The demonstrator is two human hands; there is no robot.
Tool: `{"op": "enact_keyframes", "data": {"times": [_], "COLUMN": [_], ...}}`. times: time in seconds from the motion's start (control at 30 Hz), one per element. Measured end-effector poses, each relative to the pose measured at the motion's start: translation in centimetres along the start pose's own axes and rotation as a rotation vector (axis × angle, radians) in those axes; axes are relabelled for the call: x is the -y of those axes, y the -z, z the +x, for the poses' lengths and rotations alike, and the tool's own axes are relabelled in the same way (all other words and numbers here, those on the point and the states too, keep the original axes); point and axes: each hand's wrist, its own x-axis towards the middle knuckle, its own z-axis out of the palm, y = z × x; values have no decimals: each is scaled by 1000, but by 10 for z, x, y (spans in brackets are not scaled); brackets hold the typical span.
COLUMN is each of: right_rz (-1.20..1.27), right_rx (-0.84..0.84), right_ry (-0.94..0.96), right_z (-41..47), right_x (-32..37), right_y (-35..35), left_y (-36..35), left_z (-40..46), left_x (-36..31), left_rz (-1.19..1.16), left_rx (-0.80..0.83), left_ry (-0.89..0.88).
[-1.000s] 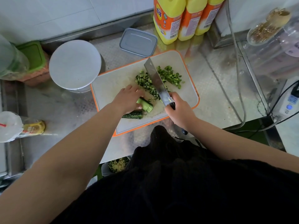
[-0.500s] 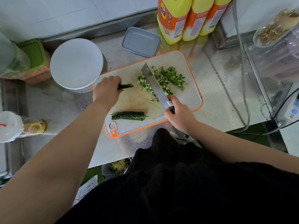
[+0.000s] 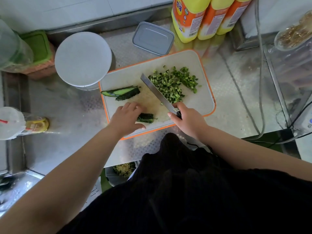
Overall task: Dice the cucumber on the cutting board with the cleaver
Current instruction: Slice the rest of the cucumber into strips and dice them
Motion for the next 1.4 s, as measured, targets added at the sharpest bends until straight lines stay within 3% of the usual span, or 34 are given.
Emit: {"op": "enact_keyframes", "data": {"times": [0.23,0.5,0.63,0.73,0.8,1.0,1.4], "right_rz": [-187,-411,-496,-512,-511,-470,-482], "right_rx": [41,94,150,207,241,243,243], "right_ry": [126,159,214,237,227,168,154], "right_z": [10,24,31,38,39,33,27], "right_x": [-2,-8,-7,-4,-1,0,3], "right_y": [-1,6,14,17,16,10,6], "left_y": [-15,-24,-29,-34,-35,-39,-42], "left_z": [-4,12,-8,-20,-18,-15,-12], "left_x": [4,-9,-21,-27,-29,-28,-16], "left_rz": [-40,6,1,-166,-257,-242,-322], "left_rx": [-193,-267,-389,-329,-320,-423,-441], "left_ry": [-50,-207,33,284,349,345,339]}}
